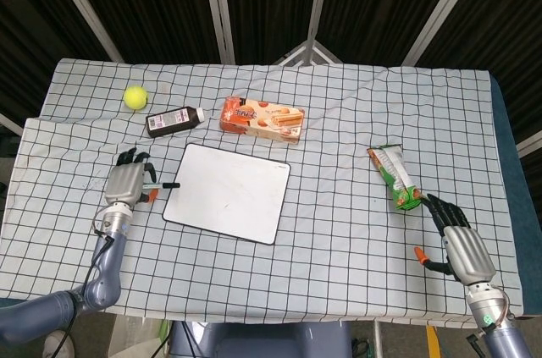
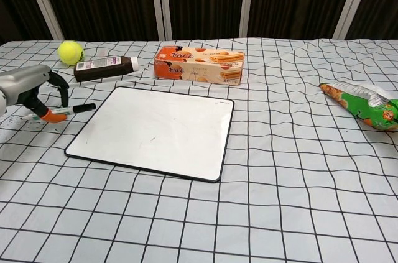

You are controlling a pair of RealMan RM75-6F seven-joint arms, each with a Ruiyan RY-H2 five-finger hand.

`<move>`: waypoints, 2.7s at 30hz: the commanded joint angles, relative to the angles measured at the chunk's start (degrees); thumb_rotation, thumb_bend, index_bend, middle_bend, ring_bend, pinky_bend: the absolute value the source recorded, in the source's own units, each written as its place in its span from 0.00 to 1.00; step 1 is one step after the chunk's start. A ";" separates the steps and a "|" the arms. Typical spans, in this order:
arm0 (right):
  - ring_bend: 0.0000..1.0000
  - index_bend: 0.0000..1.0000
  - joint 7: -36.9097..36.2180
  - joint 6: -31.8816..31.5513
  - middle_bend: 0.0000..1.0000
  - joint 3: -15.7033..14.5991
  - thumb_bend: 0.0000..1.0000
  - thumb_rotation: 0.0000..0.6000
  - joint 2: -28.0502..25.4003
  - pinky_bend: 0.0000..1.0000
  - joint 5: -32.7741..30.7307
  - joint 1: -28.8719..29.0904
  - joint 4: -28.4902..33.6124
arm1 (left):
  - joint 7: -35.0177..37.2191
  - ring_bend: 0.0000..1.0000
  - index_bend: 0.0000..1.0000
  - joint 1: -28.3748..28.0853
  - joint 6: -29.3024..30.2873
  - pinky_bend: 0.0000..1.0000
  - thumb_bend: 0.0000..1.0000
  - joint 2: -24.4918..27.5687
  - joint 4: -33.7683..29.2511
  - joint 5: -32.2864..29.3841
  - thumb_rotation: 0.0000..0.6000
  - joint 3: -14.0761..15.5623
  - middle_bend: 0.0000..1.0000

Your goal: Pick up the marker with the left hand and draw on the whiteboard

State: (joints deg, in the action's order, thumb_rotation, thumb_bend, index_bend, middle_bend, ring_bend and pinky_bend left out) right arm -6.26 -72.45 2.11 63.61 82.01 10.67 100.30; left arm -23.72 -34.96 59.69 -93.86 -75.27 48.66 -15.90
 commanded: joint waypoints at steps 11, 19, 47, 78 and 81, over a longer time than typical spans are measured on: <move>0.00 0.00 -0.64 0.19 0.00 0.07 0.33 1.00 -0.15 0.00 -0.27 0.03 0.02 | 32.16 0.02 0.70 -1.48 -2.80 0.05 0.56 -2.06 -5.77 13.88 1.00 -6.00 0.24; 0.00 0.00 -1.45 0.65 0.00 0.21 0.33 1.00 -0.36 0.00 -0.67 0.18 -0.11 | 39.54 0.02 0.70 -4.70 -7.42 0.05 0.55 -6.62 -1.32 14.39 1.00 -6.53 0.24; 0.00 0.00 -2.58 1.32 0.00 0.32 0.33 1.00 -0.61 0.00 -1.04 0.43 -0.06 | 48.39 0.02 0.70 -9.98 -8.79 0.05 0.54 -17.32 11.52 16.37 1.00 -7.27 0.25; 0.00 0.00 -2.06 0.98 0.00 0.28 0.33 1.00 -0.49 0.00 -0.86 0.35 0.06 | 50.03 0.02 0.70 -8.55 -9.07 0.05 0.54 -17.57 10.39 17.10 1.00 -4.82 0.25; 0.00 0.00 -1.97 0.87 0.00 0.28 0.33 1.00 -0.45 0.00 -0.84 0.31 0.04 | 50.01 0.02 0.70 -8.00 -8.94 0.05 0.54 -17.31 9.32 17.29 1.00 -4.19 0.25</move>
State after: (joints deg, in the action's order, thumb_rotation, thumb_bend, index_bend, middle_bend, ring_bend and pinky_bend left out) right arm -8.23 -71.59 2.39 63.16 81.18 10.99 100.34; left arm 26.30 -43.21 50.68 -111.30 -65.58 65.85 -20.37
